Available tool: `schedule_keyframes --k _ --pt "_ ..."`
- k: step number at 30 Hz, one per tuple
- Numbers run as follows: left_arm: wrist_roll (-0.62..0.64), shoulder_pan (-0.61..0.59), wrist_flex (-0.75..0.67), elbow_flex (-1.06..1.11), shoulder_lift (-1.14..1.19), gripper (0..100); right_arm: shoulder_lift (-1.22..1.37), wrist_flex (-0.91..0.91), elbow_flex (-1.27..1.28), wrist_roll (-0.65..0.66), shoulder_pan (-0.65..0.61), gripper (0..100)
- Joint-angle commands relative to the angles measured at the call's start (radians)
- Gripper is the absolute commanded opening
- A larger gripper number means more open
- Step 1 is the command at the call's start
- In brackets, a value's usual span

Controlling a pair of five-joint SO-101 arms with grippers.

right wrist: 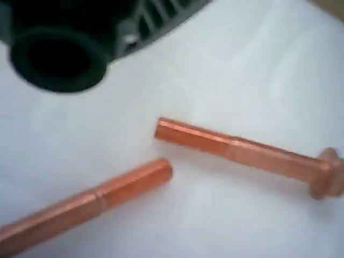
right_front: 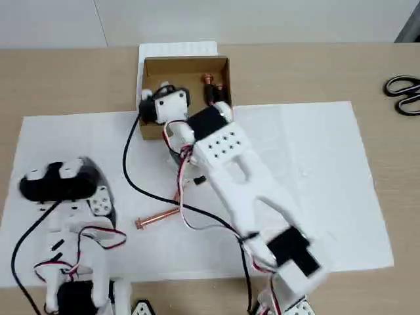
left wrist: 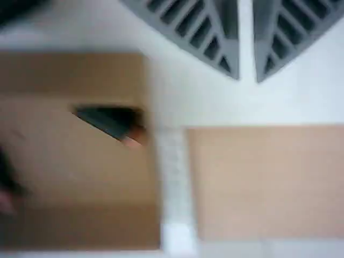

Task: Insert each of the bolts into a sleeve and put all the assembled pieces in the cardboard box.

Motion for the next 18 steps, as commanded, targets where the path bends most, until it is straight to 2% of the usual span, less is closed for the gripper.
schedule_keyframes --k 1,4,9,18 --pt "-0.005 0.126 0.094 -0.058 -0.002 1 -0.162 -0.007 -0.043 0.012 0.050 0.9" --pt "-0.009 0.152 0.112 -0.058 -0.002 1 -0.236 -0.004 -0.043 0.011 0.099 0.9" --pt "-0.135 0.149 0.115 -0.105 0.094 1 -0.367 -0.030 0.018 -0.017 0.191 1.0" --pt "-0.132 0.164 0.117 -0.446 0.605 1 -0.739 -0.182 0.377 0.008 0.222 0.9"
